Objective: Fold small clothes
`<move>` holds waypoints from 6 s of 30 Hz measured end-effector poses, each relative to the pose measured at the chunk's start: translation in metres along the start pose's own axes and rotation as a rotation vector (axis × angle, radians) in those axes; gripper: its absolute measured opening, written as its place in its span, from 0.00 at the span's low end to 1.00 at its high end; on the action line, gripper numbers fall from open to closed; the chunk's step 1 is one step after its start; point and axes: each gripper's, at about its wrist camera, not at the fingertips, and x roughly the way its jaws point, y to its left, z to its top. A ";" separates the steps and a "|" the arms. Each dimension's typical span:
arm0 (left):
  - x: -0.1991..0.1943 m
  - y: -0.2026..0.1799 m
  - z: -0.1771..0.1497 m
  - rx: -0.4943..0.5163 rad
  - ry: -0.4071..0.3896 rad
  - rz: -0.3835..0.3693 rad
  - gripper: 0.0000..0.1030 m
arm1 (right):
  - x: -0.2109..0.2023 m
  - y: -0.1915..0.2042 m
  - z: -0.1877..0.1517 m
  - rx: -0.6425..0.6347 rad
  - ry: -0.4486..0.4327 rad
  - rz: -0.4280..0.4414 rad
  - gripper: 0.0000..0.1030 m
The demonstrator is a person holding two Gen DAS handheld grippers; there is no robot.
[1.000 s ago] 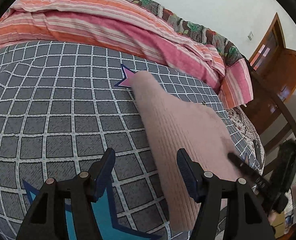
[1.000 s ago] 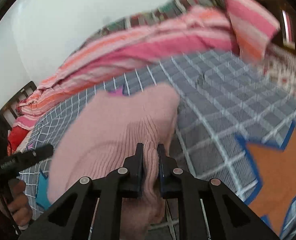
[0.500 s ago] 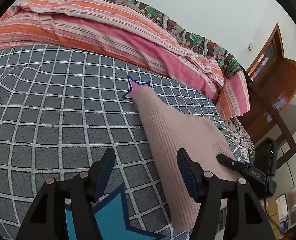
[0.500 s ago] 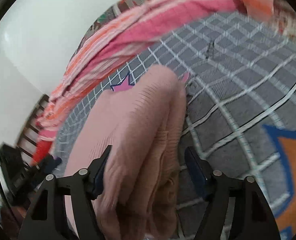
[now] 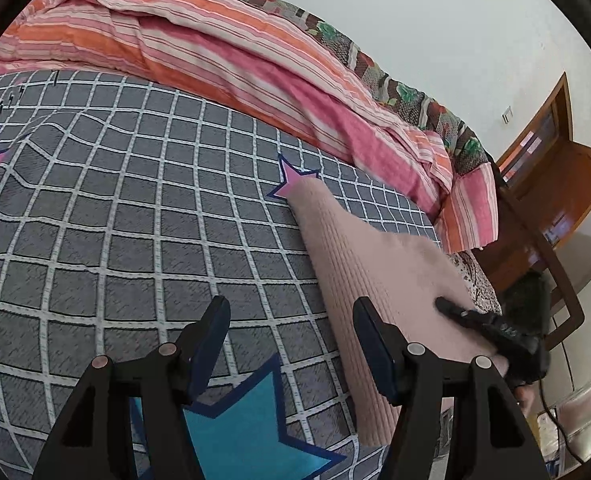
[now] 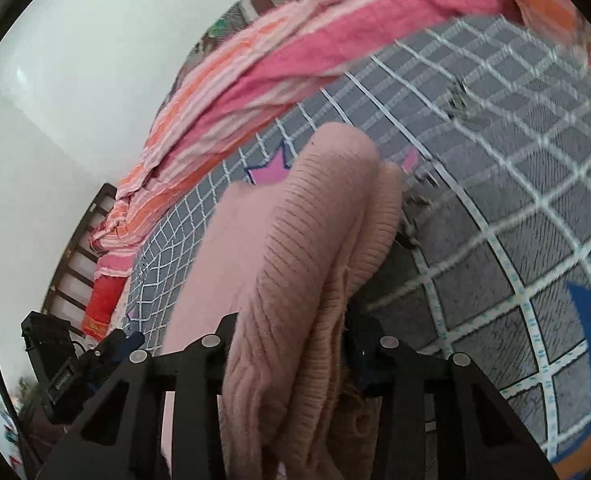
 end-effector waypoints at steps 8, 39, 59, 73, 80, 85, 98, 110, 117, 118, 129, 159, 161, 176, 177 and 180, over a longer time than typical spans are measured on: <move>-0.021 0.019 0.004 -0.021 -0.032 0.006 0.60 | -0.016 0.103 0.017 -0.153 -0.076 -0.052 0.32; -0.025 0.018 -0.050 0.151 0.048 0.048 0.60 | 0.021 0.074 -0.002 -0.137 -0.061 -0.072 0.34; -0.006 -0.014 -0.063 0.234 0.028 0.149 0.12 | 0.022 0.065 -0.038 -0.254 -0.010 -0.099 0.06; -0.049 -0.003 -0.052 0.199 -0.035 0.104 0.43 | 0.013 0.104 -0.014 -0.413 -0.116 -0.167 0.21; -0.031 -0.012 -0.019 0.204 -0.022 0.176 0.43 | 0.054 0.106 -0.012 -0.502 -0.022 -0.298 0.28; -0.014 -0.025 -0.009 0.238 -0.014 0.209 0.43 | 0.063 0.078 -0.011 -0.421 0.001 -0.282 0.29; 0.029 -0.025 0.010 0.209 0.033 0.258 0.44 | 0.069 0.063 -0.011 -0.356 0.007 -0.238 0.31; 0.074 -0.009 0.036 0.173 0.081 0.265 0.46 | 0.081 0.082 0.019 -0.405 -0.031 -0.281 0.33; 0.083 -0.002 0.043 0.187 0.044 0.237 0.55 | 0.096 0.056 0.013 -0.384 -0.012 -0.275 0.34; 0.087 0.000 0.049 0.178 0.041 0.241 0.55 | 0.098 0.056 0.013 -0.382 -0.011 -0.276 0.34; 0.130 0.039 0.101 0.048 -0.013 0.386 0.37 | 0.100 0.050 0.009 -0.376 -0.052 -0.266 0.34; 0.056 -0.021 0.002 0.220 0.060 0.269 0.43 | 0.063 0.071 -0.012 -0.435 -0.036 -0.263 0.39; 0.054 -0.023 0.001 0.229 0.057 0.274 0.43 | 0.064 0.068 -0.012 -0.419 -0.026 -0.270 0.39; 0.052 -0.023 -0.017 0.260 0.020 0.239 0.50 | 0.063 0.059 -0.019 -0.406 -0.014 -0.287 0.39; 0.052 -0.024 -0.018 0.262 0.017 0.242 0.51 | 0.062 0.060 -0.020 -0.411 -0.016 -0.294 0.39; 0.050 -0.026 -0.023 0.270 0.009 0.251 0.51 | 0.060 0.061 -0.023 -0.422 -0.022 -0.315 0.39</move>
